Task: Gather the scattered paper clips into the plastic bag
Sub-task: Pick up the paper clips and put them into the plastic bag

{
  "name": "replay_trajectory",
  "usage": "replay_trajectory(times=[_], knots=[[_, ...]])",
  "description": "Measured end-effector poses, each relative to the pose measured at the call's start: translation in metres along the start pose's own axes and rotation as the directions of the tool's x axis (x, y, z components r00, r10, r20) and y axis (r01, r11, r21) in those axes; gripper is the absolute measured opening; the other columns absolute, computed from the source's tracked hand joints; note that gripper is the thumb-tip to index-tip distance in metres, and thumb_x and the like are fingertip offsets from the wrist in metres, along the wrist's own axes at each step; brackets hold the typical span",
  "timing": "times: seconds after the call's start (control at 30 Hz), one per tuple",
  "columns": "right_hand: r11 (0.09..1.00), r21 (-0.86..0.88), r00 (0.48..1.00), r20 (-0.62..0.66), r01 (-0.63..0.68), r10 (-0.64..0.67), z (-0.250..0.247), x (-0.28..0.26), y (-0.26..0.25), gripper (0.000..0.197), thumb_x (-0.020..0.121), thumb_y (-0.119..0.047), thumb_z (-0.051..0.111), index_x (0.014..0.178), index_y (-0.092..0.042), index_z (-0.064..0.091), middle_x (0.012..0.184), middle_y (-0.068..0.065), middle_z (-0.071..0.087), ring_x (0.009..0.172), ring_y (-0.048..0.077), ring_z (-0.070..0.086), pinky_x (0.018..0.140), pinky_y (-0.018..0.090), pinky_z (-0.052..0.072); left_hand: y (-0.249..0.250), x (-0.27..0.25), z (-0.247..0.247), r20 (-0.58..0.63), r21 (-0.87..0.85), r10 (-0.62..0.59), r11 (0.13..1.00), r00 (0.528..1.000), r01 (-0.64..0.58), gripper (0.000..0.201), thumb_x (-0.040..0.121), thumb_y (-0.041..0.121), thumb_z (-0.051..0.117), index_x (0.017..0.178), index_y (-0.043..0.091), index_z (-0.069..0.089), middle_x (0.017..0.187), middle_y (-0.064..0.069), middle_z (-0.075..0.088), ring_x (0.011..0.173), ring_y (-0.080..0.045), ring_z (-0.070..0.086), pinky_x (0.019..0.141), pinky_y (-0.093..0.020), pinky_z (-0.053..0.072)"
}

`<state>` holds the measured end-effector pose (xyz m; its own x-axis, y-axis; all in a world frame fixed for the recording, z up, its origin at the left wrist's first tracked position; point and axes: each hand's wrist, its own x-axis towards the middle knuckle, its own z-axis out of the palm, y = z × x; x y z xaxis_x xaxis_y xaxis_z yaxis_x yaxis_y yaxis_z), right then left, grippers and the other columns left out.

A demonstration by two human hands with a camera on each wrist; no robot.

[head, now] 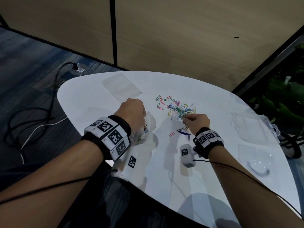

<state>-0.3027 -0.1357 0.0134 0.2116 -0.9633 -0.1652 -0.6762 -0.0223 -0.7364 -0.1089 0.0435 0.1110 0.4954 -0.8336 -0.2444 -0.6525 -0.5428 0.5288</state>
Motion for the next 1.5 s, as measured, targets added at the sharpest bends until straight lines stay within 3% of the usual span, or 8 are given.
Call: replay_trajectory(times=[0.2,0.47,0.63,0.77,0.9,1.03,1.2,1.5], knots=[[0.591,0.742,0.890,0.448,-0.317,-0.084,0.010,-0.066,-0.059,0.022,0.085,0.008,0.064,0.106,0.015,0.064,0.096,0.018,0.071,0.085,0.023,0.070,0.081,0.022,0.058,0.014,-0.002,0.004,-0.008,-0.031,-0.002,1.000,1.000,0.002,0.025,0.087,0.006,0.056,0.100,0.012,0.076,0.112,-0.009,0.069,0.103,-0.028,0.064,0.088,-0.032,0.054],[0.969,0.213,0.947,0.265,0.127,-0.182,0.047,-0.085,-0.065,0.019,0.081,-0.003,0.067,0.081,-0.018,0.079,0.074,0.001,0.074,0.070,0.014,0.072,0.075,0.027,0.058,0.025,-0.003,0.011,0.007,-0.050,0.031,0.998,0.999,-0.031,0.024,0.086,0.005,0.057,0.098,0.012,0.077,0.106,-0.009,0.071,0.095,-0.028,0.066,0.086,-0.036,0.058],[0.880,-0.168,0.840,0.420,0.444,-0.344,0.044,-0.086,-0.084,0.030,0.085,0.001,0.047,0.077,-0.013,0.072,0.072,0.004,0.063,0.066,0.019,0.056,0.057,0.018,0.037,0.022,0.000,0.010,0.000,-0.066,0.031,0.997,1.000,-0.031,0.024,0.087,0.004,0.057,0.096,0.013,0.078,0.106,-0.008,0.070,0.096,-0.026,0.066,0.086,-0.033,0.057],[0.869,-0.178,0.746,0.607,0.462,-0.272,0.041,-0.083,-0.084,0.034,0.083,0.004,0.044,0.088,-0.013,0.073,0.094,0.010,0.070,0.089,0.026,0.064,0.075,0.030,0.049,0.020,0.000,0.009,-0.023,-0.092,0.035,0.995,0.999,-0.037,0.023,0.088,0.005,0.059,0.102,0.012,0.076,0.113,-0.007,0.069,0.106,-0.024,0.064,0.089,-0.029,0.053],[0.924,0.115,0.839,0.390,0.365,-0.380,0.025,-0.085,-0.078,0.050,0.081,0.013,0.037,0.100,-0.012,0.076,0.097,0.005,0.074,0.091,0.019,0.070,0.081,0.031,0.059,0.019,-0.002,0.005,-0.034,-0.089,0.023,0.996,0.999,-0.026,0.022,0.089,0.006,0.060,0.102,0.011,0.076,0.112,-0.009,0.069,0.103,-0.027,0.065,0.090,-0.034,0.055],[0.971,0.231,0.985,0.146,0.062,-0.098,-0.001,-0.070,-0.033,0.029,0.089,0.003,0.053,0.109,-0.009,0.070,0.098,0.011,0.072,0.076,0.021,0.069,0.062,0.030,0.060,0.016,-0.002,0.001,-0.017,-0.101,0.003,0.995,1.000,-0.004,0.024,0.089,0.005,0.055,0.105,0.006,0.073,0.116,-0.012,0.067,0.104,-0.029,0.065,0.092,-0.037,0.055],[0.899,-0.373,0.922,0.214,-0.228,0.323,0.005,-0.050,0.032,0.106,0.067,-0.051,0.079,0.149,-0.014,0.024,0.143,0.015,0.043,0.126,0.031,0.050,0.102,0.036,0.046,0.013,-0.009,0.003,-0.004,-0.083,0.012,0.996,1.000,-0.012,0.023,0.091,0.008,0.056,0.107,0.008,0.072,0.117,-0.011,0.066,0.104,-0.030,0.065,0.091,-0.037,0.056],[0.942,-0.300,0.988,-0.064,-0.152,0.139,0.051,0.006,0.004,0.067,0.078,-0.030,0.075,0.135,-0.007,0.049,0.133,0.019,0.046,0.115,0.033,0.055,0.094,0.028,0.043,0.005,-0.008,0.000,0.016,-0.113,0.032,0.993,0.999,-0.030,0.026,0.090,0.005,0.056,0.109,0.011,0.073,0.119,-0.009,0.066,0.104,-0.027,0.065,0.092,-0.034,0.055]])
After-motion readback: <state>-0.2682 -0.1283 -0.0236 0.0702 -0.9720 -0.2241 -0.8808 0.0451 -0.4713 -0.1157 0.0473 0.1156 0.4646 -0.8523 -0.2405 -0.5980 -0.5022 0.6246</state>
